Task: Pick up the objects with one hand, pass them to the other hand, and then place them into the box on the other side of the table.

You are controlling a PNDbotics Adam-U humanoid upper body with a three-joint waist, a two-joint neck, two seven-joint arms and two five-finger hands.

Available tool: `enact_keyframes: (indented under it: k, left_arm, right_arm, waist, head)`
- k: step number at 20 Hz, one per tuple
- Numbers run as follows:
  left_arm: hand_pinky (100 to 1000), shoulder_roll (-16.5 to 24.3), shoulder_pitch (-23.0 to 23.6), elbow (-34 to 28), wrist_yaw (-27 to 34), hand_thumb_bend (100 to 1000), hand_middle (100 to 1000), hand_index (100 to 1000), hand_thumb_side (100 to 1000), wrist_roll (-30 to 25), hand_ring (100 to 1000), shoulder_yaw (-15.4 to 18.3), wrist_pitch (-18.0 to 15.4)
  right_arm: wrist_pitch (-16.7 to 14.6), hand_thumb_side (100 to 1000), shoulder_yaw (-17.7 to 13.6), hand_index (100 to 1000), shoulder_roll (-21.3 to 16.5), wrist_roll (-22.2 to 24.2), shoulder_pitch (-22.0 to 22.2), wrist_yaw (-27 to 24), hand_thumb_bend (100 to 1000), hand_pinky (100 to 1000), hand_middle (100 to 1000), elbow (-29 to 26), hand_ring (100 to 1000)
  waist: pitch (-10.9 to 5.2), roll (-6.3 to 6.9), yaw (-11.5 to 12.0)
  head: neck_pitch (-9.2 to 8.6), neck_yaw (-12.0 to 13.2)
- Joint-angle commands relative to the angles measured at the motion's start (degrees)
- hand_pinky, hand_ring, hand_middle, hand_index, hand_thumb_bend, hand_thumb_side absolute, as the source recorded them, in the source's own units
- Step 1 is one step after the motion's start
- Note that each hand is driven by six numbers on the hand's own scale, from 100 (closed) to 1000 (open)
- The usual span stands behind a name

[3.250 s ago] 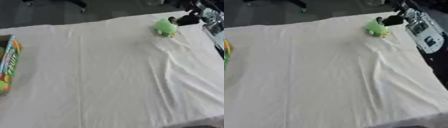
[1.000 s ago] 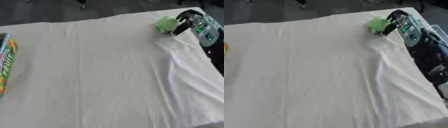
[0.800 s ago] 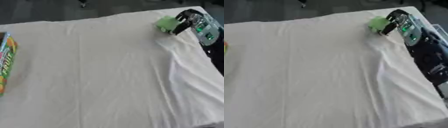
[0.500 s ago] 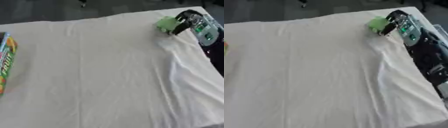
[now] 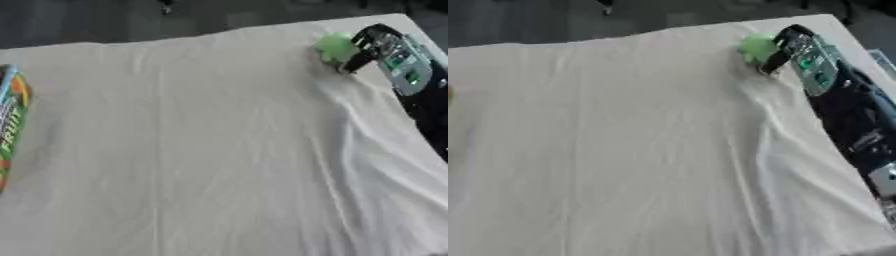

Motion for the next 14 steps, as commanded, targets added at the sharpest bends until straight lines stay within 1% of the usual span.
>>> enact_keyframes:
  k: [1,3,4,6,9,14]
  left_arm:
    - [632,1.2,-0.8,-0.8,0.2,431,627,732,599,0.0,694,0.9,-0.2]
    - [633,1.1,-0.9,-0.8,0.2,428,627,732,598,0.0,694,0.9,-0.3]
    - [633,1.1,-0.8,-0.8,0.1,428,627,732,598,-0.1,694,0.9,-0.3]
    - [633,1.2,-0.8,-0.8,0.0,425,627,732,598,0.0,694,0.9,-0.2]
    - [633,1.1,-0.8,-0.8,0.0,422,627,732,599,0.0,694,1.0,-0.2]
    - [634,0.9,-0.8,-0.7,0.0,416,627,732,603,0.0,694,0.9,-0.3]
  right_arm:
    - [0.5,100,-0.3,759,-0.9,-2.1,-0.5,-0.8,215,801,626,-0.4,767]
    - [0.6,100,-0.1,713,-0.8,-3.3,-0.4,-1.2,117,795,571,-0.6,747]
    - [0.6,100,-0.1,693,-0.8,-3.8,-0.3,-1.4,107,790,549,-0.7,735]
    - [0.3,100,0.1,665,-0.9,-4.9,-0.2,-1.6,100,778,514,-0.8,708]
    - [0.3,100,0.2,640,-0.8,-7.0,0.0,-1.9,100,772,486,-1.1,684]
    - [0.3,100,0.4,534,-1.0,-10.0,0.4,-2.4,100,755,391,-2.0,627]
  waist:
    - [-0.97,-0.14,0.1]
    - [-1.03,-0.13,0.2]
    - [-1.08,-0.13,0.2]
    - [-1.15,-0.15,0.3]
    - [-1.33,-0.17,0.4]
    - [-1.55,-0.26,0.3]
  head:
    - [-0.50,-0.2]
    - [-0.57,-0.2]
    - [-0.57,-0.2]
    - [-0.60,-0.2]
    - [-0.47,-0.1]
    - [-0.28,-0.1]
